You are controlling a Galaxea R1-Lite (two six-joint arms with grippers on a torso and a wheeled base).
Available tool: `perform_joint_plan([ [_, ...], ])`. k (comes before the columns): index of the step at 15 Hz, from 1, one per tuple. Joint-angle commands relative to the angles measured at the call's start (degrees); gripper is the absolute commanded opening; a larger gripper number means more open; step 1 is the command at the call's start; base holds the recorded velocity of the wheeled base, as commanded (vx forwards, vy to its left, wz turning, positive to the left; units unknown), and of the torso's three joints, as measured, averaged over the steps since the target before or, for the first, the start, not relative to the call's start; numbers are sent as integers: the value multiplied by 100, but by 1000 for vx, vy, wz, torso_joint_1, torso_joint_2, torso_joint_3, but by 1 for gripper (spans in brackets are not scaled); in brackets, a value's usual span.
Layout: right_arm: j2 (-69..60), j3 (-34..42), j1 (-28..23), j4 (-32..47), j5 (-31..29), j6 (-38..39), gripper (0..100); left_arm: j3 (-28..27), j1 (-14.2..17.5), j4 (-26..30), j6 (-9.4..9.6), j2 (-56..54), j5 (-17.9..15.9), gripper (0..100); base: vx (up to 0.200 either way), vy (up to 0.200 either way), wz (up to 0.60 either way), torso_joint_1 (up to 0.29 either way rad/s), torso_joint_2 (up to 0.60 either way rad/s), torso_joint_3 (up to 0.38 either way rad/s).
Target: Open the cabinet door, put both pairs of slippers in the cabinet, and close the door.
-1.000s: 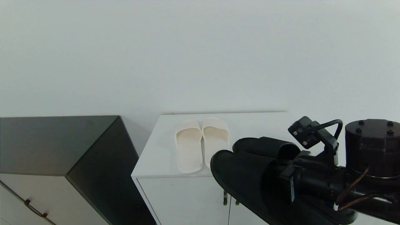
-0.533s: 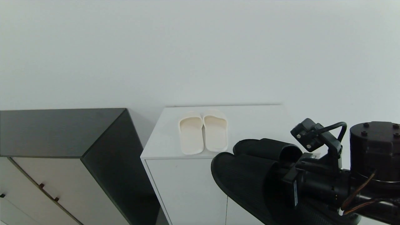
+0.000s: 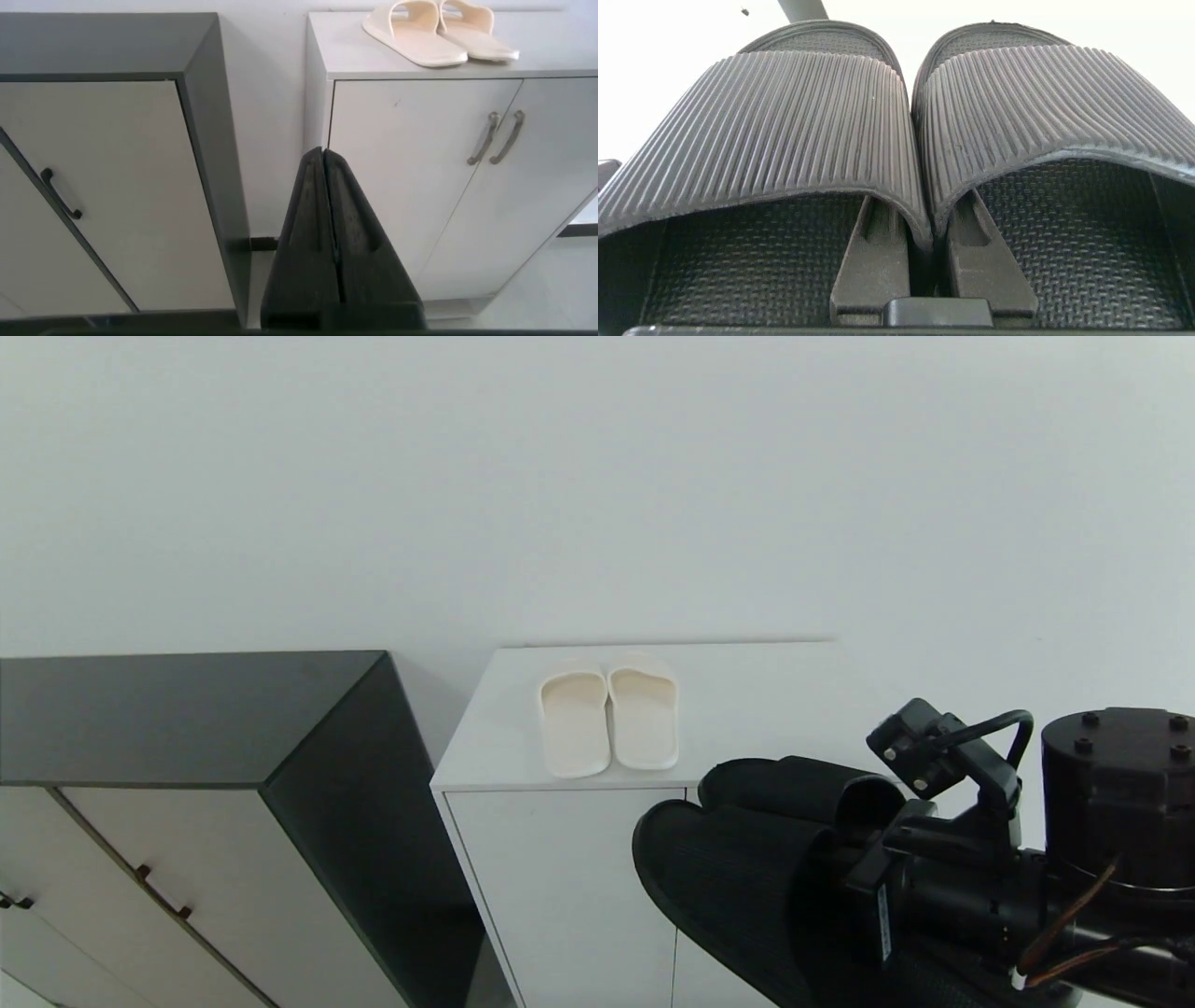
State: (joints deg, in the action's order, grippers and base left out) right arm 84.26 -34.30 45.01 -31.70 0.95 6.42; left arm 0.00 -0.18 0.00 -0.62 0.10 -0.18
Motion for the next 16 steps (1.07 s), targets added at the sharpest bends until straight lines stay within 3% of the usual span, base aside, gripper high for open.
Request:
perform_joint_plan([
  [1,73,-6,-1,-12,2,-1,0,0,1,0,9,-1,1,0,0,0,0,0,0,0],
  [10,73,20,-1,-12,2,-1,0,0,1,-9,27,-1,9,0,0,0,0,-25,63,36],
  [11,73,47,-1,-12,2,-1,0,0,1,-9,27,-1,9,100,0,0,0,-154,369,193],
  [16,38,91,8,-12,2,-10,0,0,1,0,9,-1,18,100,0,0,0,-184,459,260],
])
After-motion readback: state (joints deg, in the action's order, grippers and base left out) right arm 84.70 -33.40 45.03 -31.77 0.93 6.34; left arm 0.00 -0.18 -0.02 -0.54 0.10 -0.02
